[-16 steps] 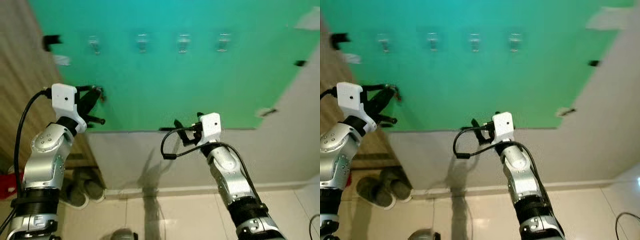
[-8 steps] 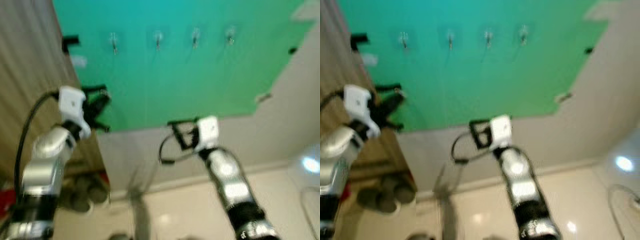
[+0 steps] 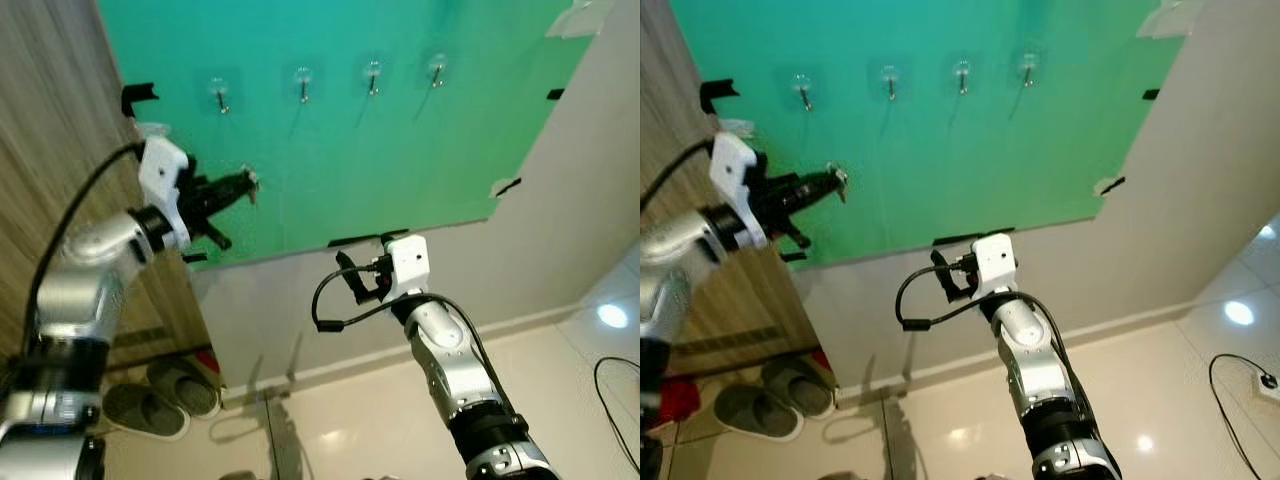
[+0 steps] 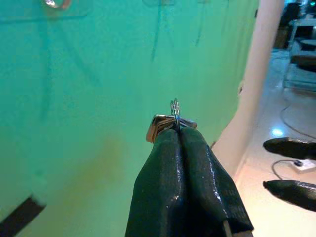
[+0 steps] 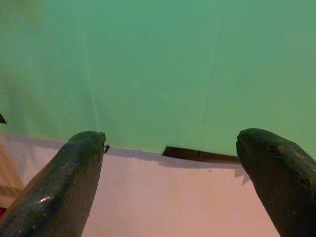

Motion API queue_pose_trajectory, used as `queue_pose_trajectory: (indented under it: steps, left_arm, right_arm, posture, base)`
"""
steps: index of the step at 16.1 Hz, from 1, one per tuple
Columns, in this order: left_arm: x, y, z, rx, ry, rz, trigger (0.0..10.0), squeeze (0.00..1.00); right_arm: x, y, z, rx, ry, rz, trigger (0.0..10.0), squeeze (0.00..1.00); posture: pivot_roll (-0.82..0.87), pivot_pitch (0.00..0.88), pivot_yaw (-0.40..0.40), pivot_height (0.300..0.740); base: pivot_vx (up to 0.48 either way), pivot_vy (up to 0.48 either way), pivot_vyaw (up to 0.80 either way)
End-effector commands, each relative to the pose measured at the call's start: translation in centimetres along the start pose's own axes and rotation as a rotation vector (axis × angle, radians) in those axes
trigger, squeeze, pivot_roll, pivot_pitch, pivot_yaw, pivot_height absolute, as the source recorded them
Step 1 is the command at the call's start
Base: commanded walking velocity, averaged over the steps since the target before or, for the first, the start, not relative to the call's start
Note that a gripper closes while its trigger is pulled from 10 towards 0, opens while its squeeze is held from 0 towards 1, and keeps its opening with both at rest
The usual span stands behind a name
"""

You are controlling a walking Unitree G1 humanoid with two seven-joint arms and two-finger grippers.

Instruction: Hang keys on a hook

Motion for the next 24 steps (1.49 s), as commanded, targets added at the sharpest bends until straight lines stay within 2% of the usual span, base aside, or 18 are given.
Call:
queue_pose_trajectory:
  steps: [1,3,5,7,11,14,17,20,24]
  left_arm:
    - [-0.1,0.5,-0.7,0.013,0.011,0.001,10.0,0.00]
    - [0.2,1.5,-1.2,0.021,0.001,0.013,10.0,0.00]
    - [0.3,1.9,-0.6,0.004,-0.054,0.020,10.0,0.00]
    - [0.4,2.3,-0.9,0.015,-0.052,0.025,10.0,0.00]
    - [-0.4,5.3,-0.7,0.038,-0.056,0.124,10.0,0.00]
    - [-1.1,4.9,-0.3,0.037,-0.051,0.125,10.0,0.00]
    - [-1.9,5.1,0.2,0.008,-0.044,0.152,10.0,0.00]
    - [-2.3,5.8,-0.3,-0.037,-0.006,0.202,10.0,0.00]
    - [-2.8,5.6,-1.1,-0.077,0.038,0.215,10.0,0.00]
  right_arm:
    - [0.0,0.5,0.5,-0.008,-0.014,0.019,10.0,0.00]
    - [-0.1,0.4,0.5,-0.007,-0.020,0.017,10.0,0.00]
    - [-0.2,0.4,0.6,-0.004,-0.025,0.016,10.0,0.00]
    - [-0.3,0.3,0.5,-0.003,-0.027,0.016,10.0,0.00]
    - [-0.6,0.0,0.8,-0.003,-0.038,0.009,10.0,0.00]
    - [-0.8,0.8,0.6,-0.007,-0.019,0.050,10.0,0.00]
    - [-0.9,0.7,0.6,-0.007,-0.012,0.046,10.0,0.00]
    - [-0.7,0.7,0.4,-0.007,0.001,0.041,10.0,0.00]
    - [-0.8,0.6,0.2,-0.006,0.010,0.038,10.0,0.00]
  posture:
    - [0.04,0.000,-0.023,0.740]
    - [0.03,0.000,-0.016,0.740]
    - [0.02,0.000,-0.010,0.740]
    - [0.02,0.000,-0.006,0.740]
    - [0.01,0.000,-0.004,0.740]
    - [0.02,0.000,-0.005,0.740]
    - [0.02,0.000,-0.015,0.740]
    - [0.03,0.000,-0.021,0.740]
    - [0.03,0.000,-0.025,0.740]
  base:
    - [0.000,0.000,0.00]
    - [0.000,0.000,0.00]
    - [0.000,0.000,0.00]
    - [0.000,0.000,0.00]
    - [0.000,0.000,0.00]
    - [0.000,0.000,0.00]
    - [0.000,0.000,0.00]
    - [0.000,0.000,0.00]
    - [0.000,0.000,0.00]
Point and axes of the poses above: a point about 5 cm out from each wrist's last joint towards the gripper, its own x axis pointing out of the wrist towards the gripper, its own y axis along the axis of the wrist's last joint, z = x × y, the point moved 5 cm from there along x, pointing out of the wrist towards the gripper, and after that the axes turned 6 degrees about -x, right-handed, at the moved point
